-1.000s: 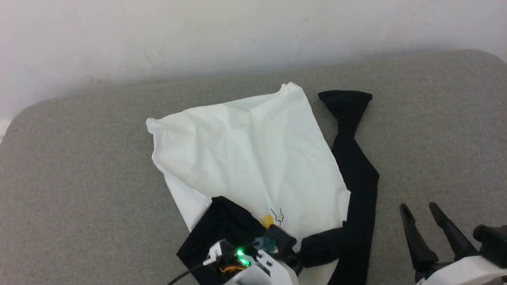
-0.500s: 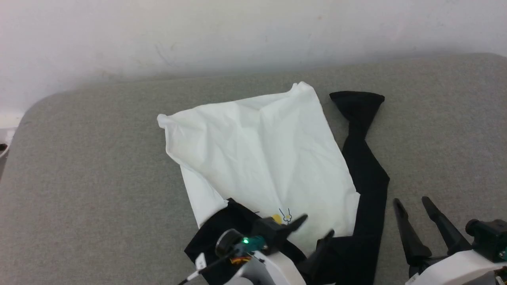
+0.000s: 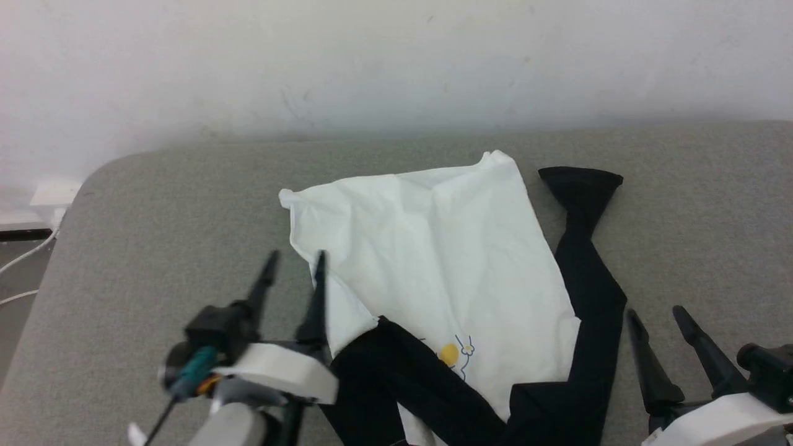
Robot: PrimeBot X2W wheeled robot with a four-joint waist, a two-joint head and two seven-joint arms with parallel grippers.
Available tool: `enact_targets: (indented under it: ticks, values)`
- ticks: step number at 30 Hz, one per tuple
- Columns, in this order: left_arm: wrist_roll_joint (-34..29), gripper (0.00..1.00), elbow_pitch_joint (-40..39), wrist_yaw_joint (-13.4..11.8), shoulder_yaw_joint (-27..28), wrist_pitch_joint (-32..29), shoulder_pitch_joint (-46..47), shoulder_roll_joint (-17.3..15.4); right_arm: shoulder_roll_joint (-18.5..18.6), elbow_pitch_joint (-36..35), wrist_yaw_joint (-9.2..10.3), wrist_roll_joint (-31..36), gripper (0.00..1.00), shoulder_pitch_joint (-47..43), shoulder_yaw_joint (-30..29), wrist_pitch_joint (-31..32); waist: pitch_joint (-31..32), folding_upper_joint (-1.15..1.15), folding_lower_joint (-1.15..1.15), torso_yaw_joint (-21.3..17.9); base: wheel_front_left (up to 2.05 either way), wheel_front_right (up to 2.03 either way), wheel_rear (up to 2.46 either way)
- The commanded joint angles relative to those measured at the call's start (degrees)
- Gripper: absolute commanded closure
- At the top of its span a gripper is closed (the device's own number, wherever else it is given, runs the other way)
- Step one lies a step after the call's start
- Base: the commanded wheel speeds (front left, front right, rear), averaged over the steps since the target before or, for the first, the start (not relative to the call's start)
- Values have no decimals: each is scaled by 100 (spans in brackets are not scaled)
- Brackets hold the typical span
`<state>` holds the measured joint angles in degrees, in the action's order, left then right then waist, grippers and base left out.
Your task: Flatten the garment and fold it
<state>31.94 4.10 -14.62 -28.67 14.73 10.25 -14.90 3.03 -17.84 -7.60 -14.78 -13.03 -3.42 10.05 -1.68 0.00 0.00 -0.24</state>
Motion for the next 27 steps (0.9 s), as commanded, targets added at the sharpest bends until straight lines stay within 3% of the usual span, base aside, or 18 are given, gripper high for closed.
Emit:
enact_targets:
  ticks: [1,8,14,19,27]
  values:
    - [-97,0,-90,-75,240,25,-191,-84,-15,-30,11,39,0,21,-6,-3,-5,0,0,27,0,0,0]
    - [-264,0,-354,-181,1321,26,-915,-464,-15,110,11,109,0,133,-161,9,-59,0,0,174,0,0,0]
    - [-183,0,-543,-7,1696,26,-1369,-720,65,564,11,-4,0,592,-544,31,-166,0,0,285,0,0,0]
    - [-171,0,-766,129,1759,27,-1420,-717,371,1673,11,-507,0,1589,-1014,282,-438,0,0,388,0,0,0]
    - [-366,0,-1090,281,1688,27,-972,-422,1041,3741,11,-1076,0,3714,-1349,1119,-1294,0,0,683,0,0,0]
